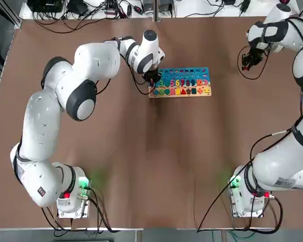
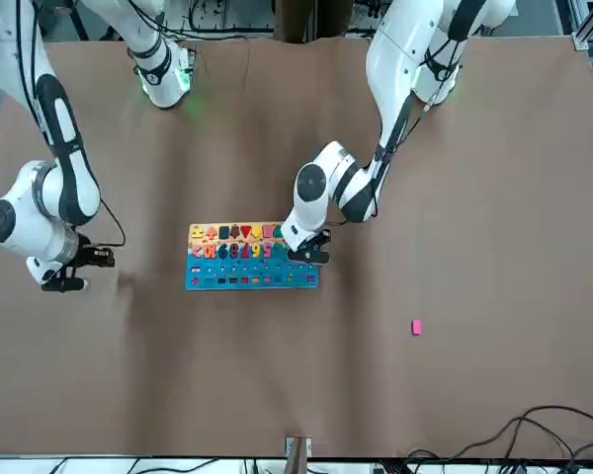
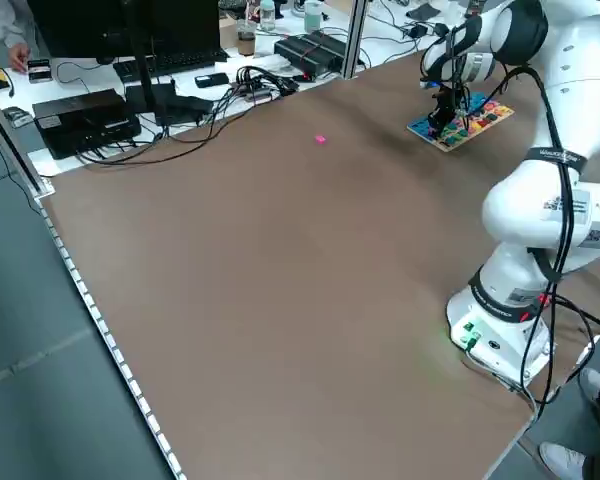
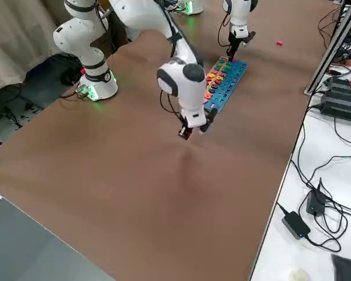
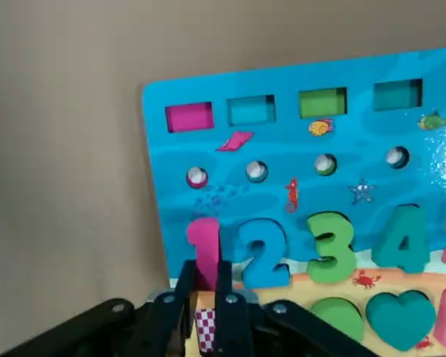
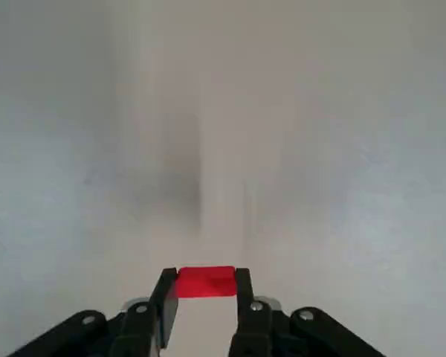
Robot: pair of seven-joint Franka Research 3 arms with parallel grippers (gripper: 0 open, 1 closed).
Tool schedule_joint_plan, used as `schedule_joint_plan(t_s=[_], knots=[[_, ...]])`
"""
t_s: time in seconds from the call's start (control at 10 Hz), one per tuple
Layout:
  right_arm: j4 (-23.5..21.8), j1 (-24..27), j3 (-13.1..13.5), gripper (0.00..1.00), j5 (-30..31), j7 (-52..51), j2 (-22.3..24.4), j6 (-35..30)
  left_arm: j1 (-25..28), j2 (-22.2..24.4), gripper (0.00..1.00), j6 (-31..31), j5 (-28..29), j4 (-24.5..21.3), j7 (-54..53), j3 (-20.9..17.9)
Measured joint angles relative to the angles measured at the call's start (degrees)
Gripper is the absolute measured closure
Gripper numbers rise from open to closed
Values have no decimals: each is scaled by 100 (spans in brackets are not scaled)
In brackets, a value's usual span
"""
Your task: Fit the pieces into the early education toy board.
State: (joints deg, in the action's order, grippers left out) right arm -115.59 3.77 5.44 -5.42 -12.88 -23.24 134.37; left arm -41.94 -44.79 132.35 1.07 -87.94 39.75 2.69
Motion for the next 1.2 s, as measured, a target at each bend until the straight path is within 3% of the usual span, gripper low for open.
schedule_joint_plan(t_s=[0.5,0.8,1.2], knots=[[210,-757,-132,64,-40,1249,65,-281,1,-49,86,7,0,55,124,-1],[210,-1007,-185,64,-217,1472,61,-312,7,-68,86,10,0,76,125,-4],[215,-1757,-208,64,-288,2163,18,-297,9,-74,86,10,-1,83,136,-6]])
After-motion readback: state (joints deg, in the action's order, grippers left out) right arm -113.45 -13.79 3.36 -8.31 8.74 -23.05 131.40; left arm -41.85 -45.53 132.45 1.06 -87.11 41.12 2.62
